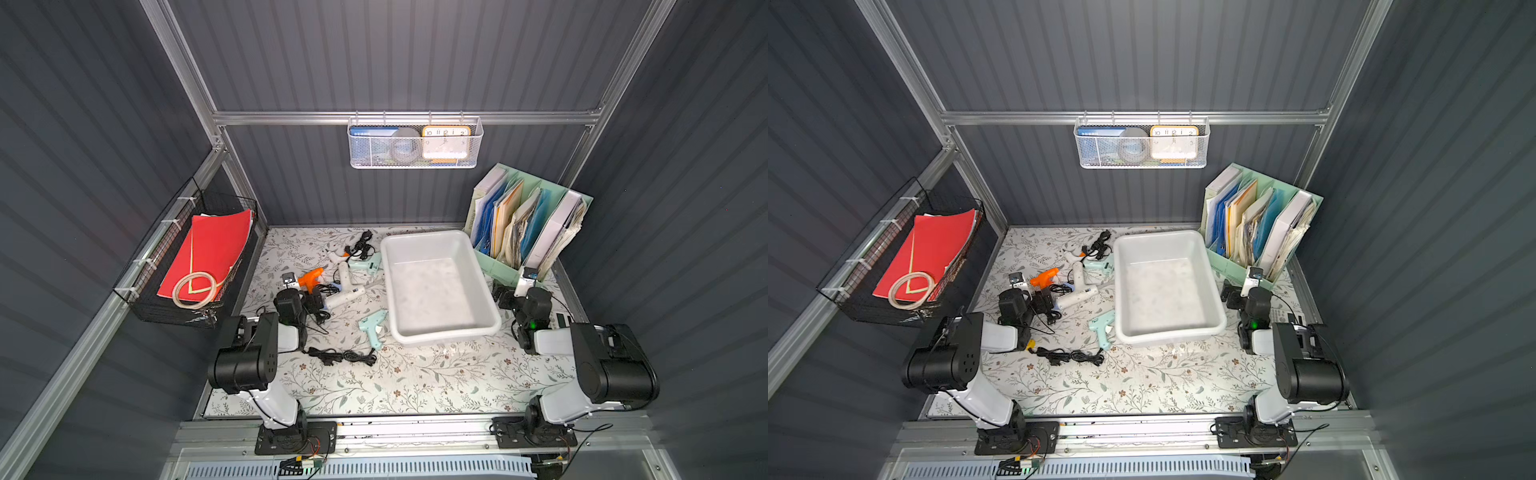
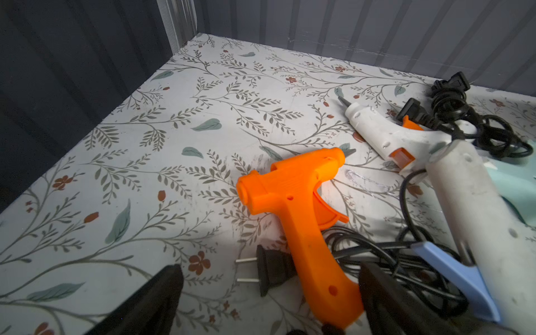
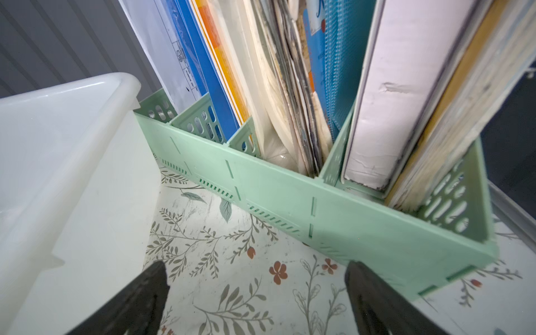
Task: Put the hot melt glue gun into the storage box
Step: Pick up the hot melt adhesive gun from the center of the board.
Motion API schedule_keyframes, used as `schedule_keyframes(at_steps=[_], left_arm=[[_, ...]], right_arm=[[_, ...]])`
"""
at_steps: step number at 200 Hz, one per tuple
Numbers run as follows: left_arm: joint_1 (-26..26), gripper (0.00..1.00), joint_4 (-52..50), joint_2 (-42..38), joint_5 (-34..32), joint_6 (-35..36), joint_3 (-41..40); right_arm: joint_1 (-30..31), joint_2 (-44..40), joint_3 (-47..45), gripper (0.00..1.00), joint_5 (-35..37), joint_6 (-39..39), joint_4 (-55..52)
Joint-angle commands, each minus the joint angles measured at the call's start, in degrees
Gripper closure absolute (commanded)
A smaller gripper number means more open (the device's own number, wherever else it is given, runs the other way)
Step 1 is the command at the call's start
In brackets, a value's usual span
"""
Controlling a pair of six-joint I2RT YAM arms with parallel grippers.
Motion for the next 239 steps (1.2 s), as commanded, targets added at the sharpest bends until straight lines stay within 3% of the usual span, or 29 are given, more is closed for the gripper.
schedule_keyframes(at_steps=[1,201,239], left_arm=[[-0.3,0.0,0.5,0.3,0.7,-0.7,0.6],[-0.3,0.0,1.0,0.1,0.4,-1.0,0.7],[-0.2,0.0,-8.6,-3.6,-0.5,-1.4,4.4]], right_arm=[[0.2,0.3,-0.3,0.01,-0.4,-0.2,0.2],[0.2,-0.2,-1.0,0.01,0.8,0.5,1.1],[0.2,-6.1,-2.1,0.01,4.3,1.4,-2.0]])
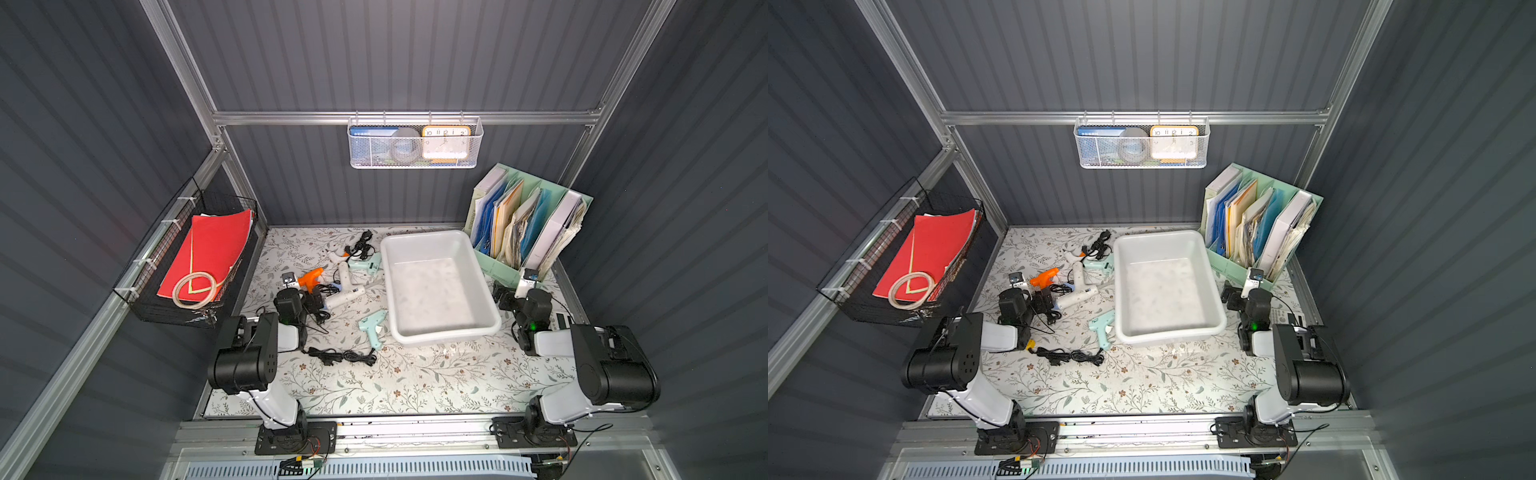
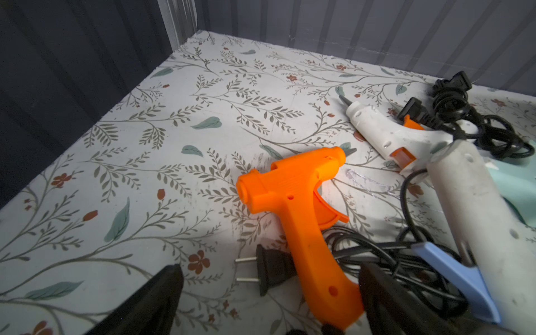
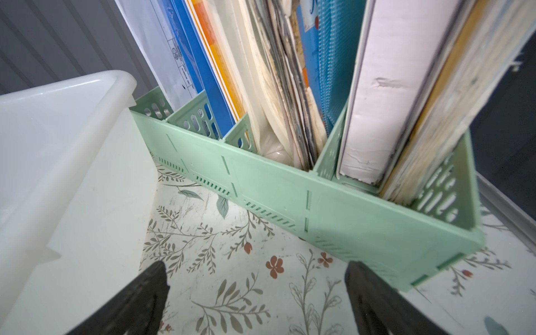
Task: Put the hot melt glue gun into the storage box
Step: Pick up the hot melt adhesive gun from the center of the board.
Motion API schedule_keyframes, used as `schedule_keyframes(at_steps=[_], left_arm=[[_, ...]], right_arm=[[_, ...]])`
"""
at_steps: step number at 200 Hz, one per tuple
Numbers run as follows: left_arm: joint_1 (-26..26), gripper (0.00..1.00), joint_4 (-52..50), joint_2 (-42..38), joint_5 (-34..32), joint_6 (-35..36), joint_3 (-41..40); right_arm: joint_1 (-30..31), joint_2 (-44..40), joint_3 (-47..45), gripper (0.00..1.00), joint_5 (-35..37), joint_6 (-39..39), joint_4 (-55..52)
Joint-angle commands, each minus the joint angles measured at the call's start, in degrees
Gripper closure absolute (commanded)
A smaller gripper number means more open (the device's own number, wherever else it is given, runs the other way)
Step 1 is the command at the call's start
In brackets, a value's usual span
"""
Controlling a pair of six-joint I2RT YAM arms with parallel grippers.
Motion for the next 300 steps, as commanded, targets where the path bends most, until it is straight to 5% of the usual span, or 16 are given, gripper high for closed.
schedule_keyframes(at_steps=[1,64,118,146,179,230,300], left_arm=[[-0.2,0.0,-6.4,-3.1,-0.4,-0.9,3.5],[-0.2,0.0,-16.1,-16.9,-1.9,-5.7,5.0],[-0.3,0.0,-41.5,-20.4,2.9,-14.1,19.5],[-1.2,0.0,-53.4,-24.6,-0.4,-23.6,20.5],[-1.3,0.0,-70.2,-31.0,-7.1,-38.0,18.6],[-1.8,0.0,-78.7,-36.7,-8.4,-53.8,11.6],[-7.0,0.06,-83.7,-30.3,-11.4,-56.5,10.6]], right_arm=[[0.2,-4.8,-0.7,0.01,3.1,1.0,-2.2],[0.2,-24.6,1.0,0.01,11.7,2.9,-23.7],[0.5,-35.8,10.6,0.01,16.0,10.3,-48.4],[1.1,-38.1,15.4,0.01,16.7,11.1,-55.7],[2.2,-38.0,17.9,0.01,17.1,11.5,-58.7],[3.7,-36.0,20.8,0.01,18.3,10.4,-59.7],[5.0,-34.7,22.3,0.01,17.4,9.9,-57.2]])
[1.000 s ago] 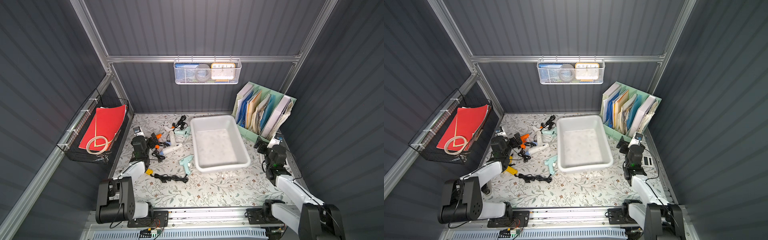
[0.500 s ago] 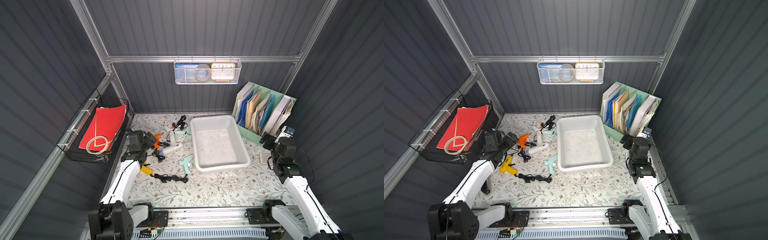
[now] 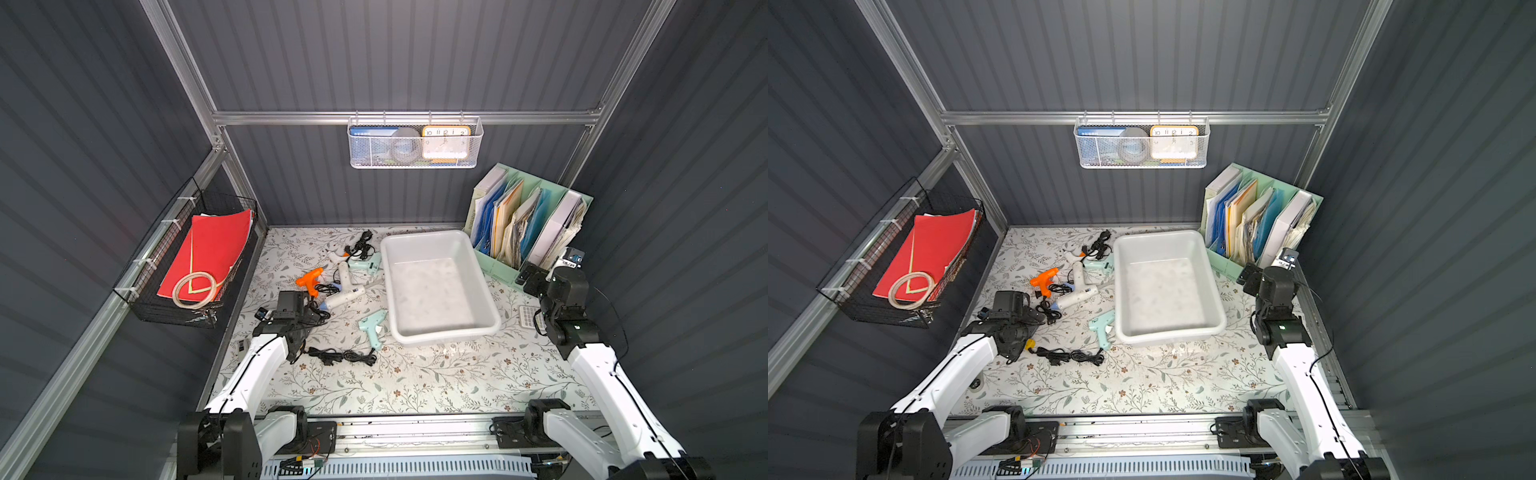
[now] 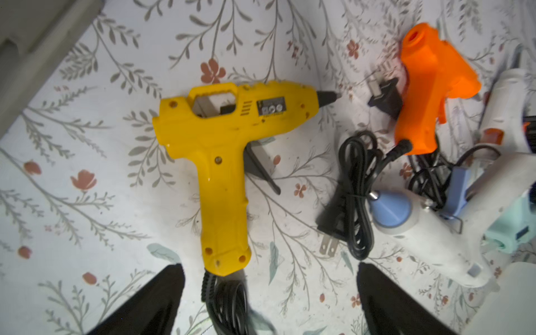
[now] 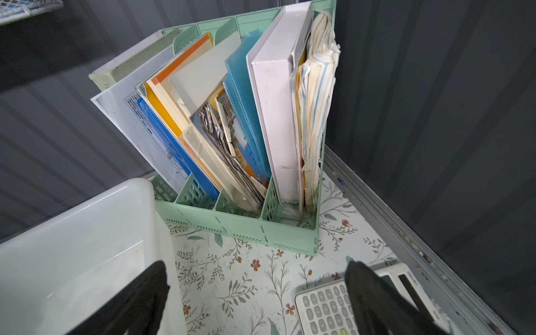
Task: Put the hot melt glue gun into the storage box
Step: Pick up the hot melt adhesive gun from the center of the board.
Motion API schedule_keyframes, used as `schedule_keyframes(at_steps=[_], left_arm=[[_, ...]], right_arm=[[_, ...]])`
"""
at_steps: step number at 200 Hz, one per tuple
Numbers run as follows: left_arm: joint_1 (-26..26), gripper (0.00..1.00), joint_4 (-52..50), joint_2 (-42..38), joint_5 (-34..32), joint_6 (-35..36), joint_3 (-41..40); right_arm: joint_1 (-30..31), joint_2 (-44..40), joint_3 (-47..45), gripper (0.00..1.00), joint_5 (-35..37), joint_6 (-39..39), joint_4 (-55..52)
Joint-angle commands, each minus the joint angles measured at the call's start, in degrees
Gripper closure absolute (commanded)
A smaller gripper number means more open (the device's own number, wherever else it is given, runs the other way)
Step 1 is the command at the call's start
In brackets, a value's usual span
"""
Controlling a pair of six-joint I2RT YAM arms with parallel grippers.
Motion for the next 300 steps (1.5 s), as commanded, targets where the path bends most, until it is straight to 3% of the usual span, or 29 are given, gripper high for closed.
schedule_keyframes(at_steps=[1,72,166,218,235,284,300], left_arm=[[-0.6,0.06,-4.5,1.5,-3.4,-1.7,1.3],[-0.5,0.31,-6.9,4.7,-4.3,-2.8,-0.2],[2.8,0.33,-4.2,12.4,-7.6,3.5,3.3],[4.0,0.34,1.5,17.1,-2.3,3.4,1.4],[4.1,0.46,3.3,17.7,-1.2,2.4,0.0],[4.1,1.0,2.5,14.4,-2.1,2.2,0.3],[4.1,1.0,-0.1,11.5,-3.5,2.9,2.5]], right_arm=[[0.9,0.5,1.0,0.01,0.2,-0.4,1.3],[4.6,0.4,1.3,0.01,4.0,-2.7,1.6],[8.7,0.7,2.1,0.01,6.9,-5.0,1.8],[10.4,0.0,2.6,0.01,8.8,-5.9,1.5],[10.8,-0.5,2.7,0.01,9.2,-6.4,1.2],[11.8,-1.3,3.5,0.01,7.9,-6.5,0.6],[12.3,-0.7,4.2,0.01,6.2,-6.2,-0.2]])
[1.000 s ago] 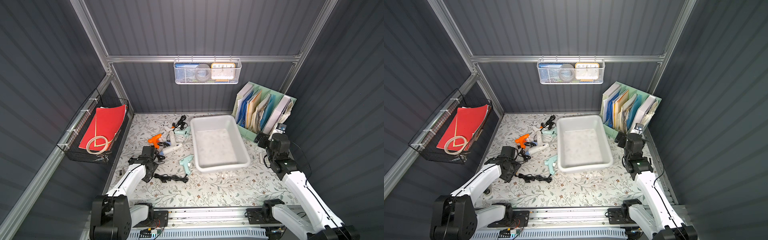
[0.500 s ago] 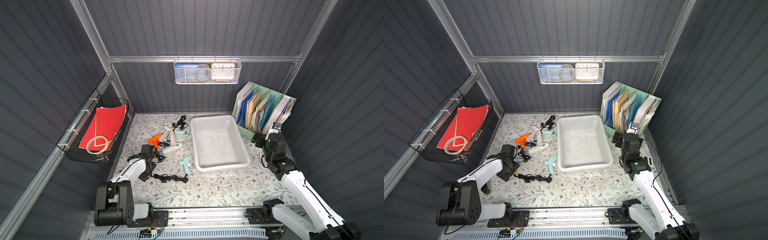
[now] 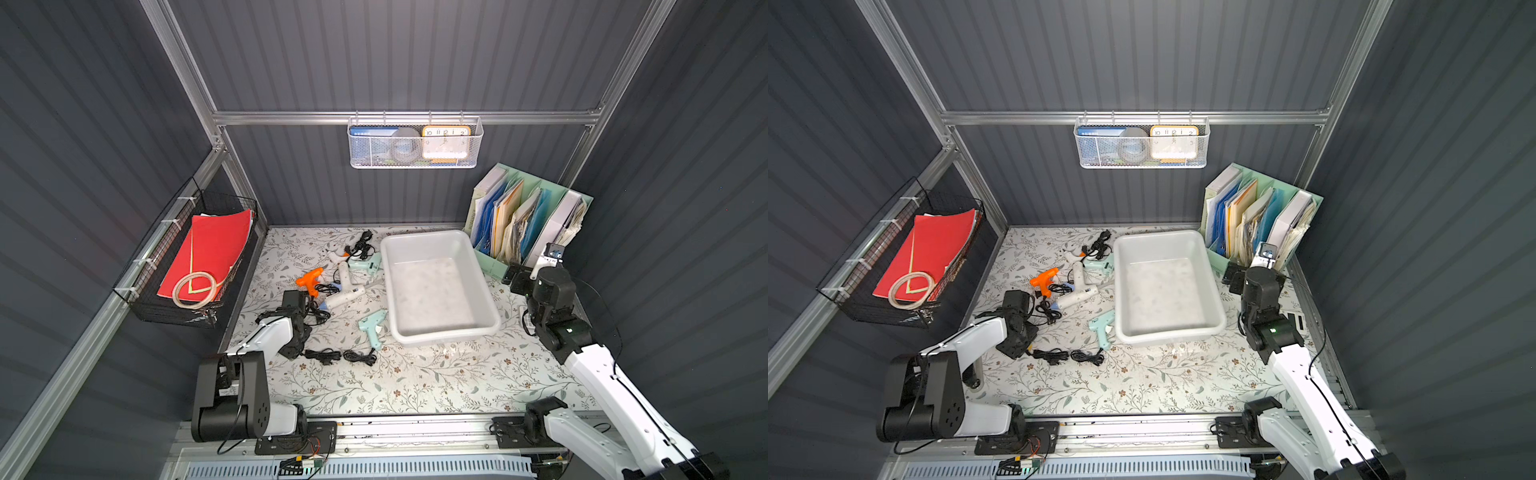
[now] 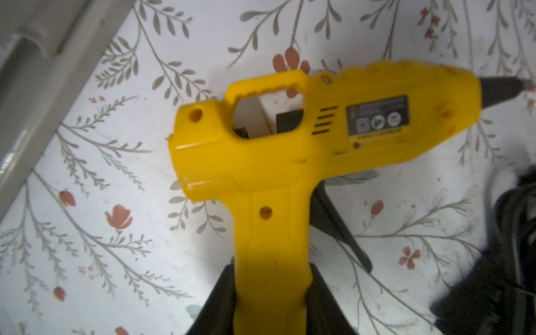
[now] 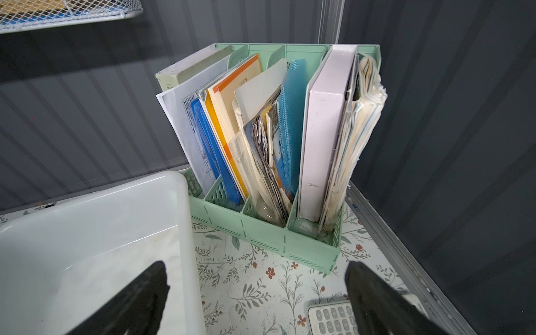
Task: Put the hot melt glue gun into the storage box
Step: Pick up the hot melt adhesive gun from the center of the board.
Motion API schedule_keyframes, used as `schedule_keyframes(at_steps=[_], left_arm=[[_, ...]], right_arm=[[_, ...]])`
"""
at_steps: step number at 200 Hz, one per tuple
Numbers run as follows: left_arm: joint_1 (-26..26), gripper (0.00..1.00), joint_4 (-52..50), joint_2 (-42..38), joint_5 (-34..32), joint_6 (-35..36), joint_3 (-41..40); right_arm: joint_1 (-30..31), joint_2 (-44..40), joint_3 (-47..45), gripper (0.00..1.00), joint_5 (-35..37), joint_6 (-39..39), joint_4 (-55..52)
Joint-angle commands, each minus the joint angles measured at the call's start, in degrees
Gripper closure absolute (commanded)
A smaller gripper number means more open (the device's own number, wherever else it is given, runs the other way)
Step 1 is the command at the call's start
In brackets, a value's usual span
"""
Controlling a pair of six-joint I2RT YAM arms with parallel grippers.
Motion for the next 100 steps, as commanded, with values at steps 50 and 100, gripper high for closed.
schedule_keyframes(at_steps=[50,100], left_arm=[[-0.1,1.0,-1.0,-11.9,1.0,9.8,10.0],[-5.2,1.0,2.7,-11.7,5.4,18.5,19.4]], right_arm=[[4.8,7.0,8.2,0.01,-10.5,2.3,-4.4],[8.5,17.2,17.2,0.01,-25.1,7.7,-6.7]])
